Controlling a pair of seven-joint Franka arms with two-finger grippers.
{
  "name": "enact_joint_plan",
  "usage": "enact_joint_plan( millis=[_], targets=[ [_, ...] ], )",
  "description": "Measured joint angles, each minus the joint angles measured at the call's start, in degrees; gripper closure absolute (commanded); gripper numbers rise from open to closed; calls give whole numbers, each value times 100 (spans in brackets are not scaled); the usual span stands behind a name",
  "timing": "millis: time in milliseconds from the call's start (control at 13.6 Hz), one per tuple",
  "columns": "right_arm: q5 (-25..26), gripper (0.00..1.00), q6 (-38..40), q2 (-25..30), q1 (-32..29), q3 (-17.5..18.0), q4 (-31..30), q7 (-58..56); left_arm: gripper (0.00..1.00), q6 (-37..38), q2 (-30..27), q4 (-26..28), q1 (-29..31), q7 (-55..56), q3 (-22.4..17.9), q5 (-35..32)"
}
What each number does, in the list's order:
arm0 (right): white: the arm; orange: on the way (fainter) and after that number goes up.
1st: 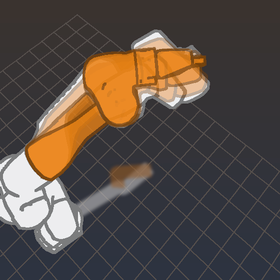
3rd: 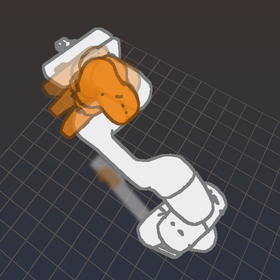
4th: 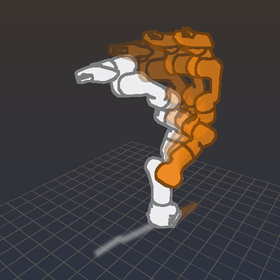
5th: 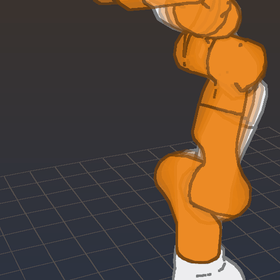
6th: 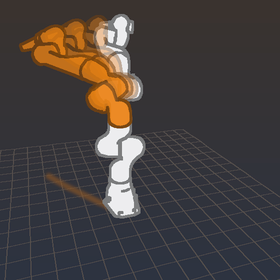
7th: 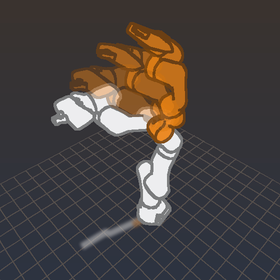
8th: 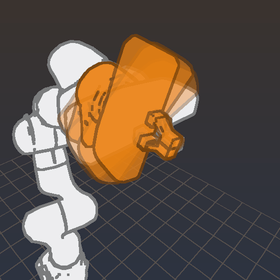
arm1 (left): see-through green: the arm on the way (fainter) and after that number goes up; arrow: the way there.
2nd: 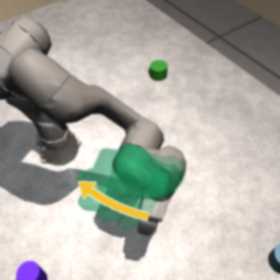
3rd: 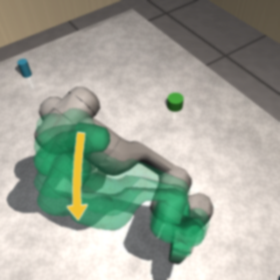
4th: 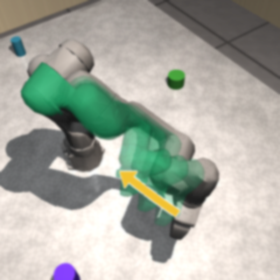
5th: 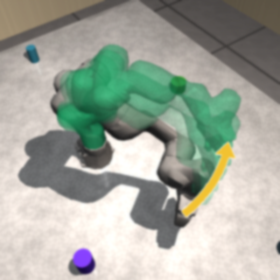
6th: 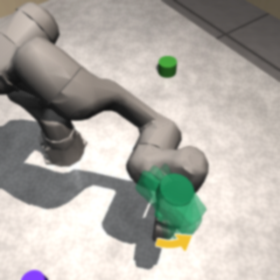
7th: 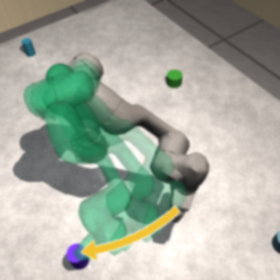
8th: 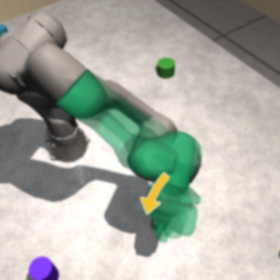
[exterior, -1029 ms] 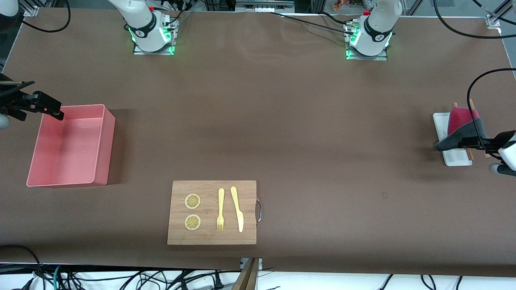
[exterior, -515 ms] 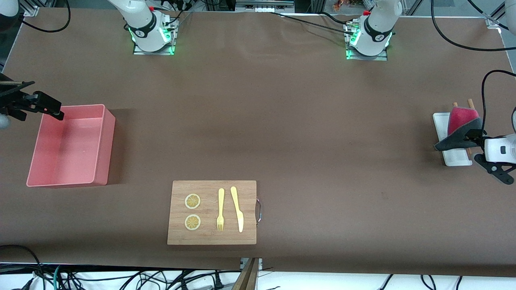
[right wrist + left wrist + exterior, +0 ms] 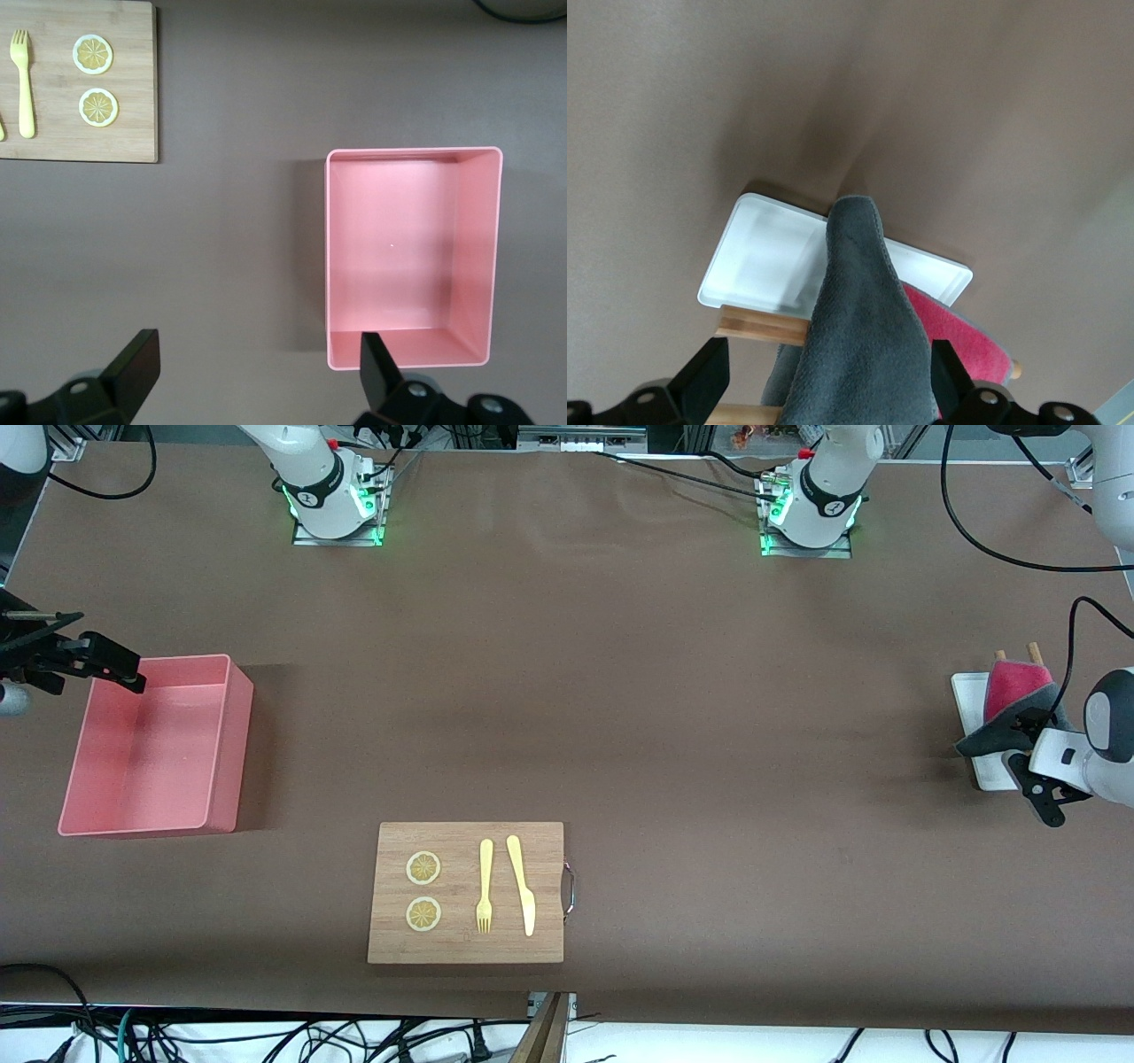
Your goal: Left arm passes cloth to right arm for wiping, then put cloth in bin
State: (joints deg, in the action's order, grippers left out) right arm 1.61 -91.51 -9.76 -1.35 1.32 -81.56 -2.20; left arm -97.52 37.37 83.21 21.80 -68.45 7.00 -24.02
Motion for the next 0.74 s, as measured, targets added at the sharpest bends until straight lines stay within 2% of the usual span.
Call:
enact_joint_plan(
  millis=[662,735],
  targets=[
    [-2,0,75,-209,10,37,-39,0,0,2,140,-42,30,-792,-203,-5],
    [-2,0,90,-240,10,37,-47,0,3,3,140,-45,38,-800,-210,-5]
  ],
)
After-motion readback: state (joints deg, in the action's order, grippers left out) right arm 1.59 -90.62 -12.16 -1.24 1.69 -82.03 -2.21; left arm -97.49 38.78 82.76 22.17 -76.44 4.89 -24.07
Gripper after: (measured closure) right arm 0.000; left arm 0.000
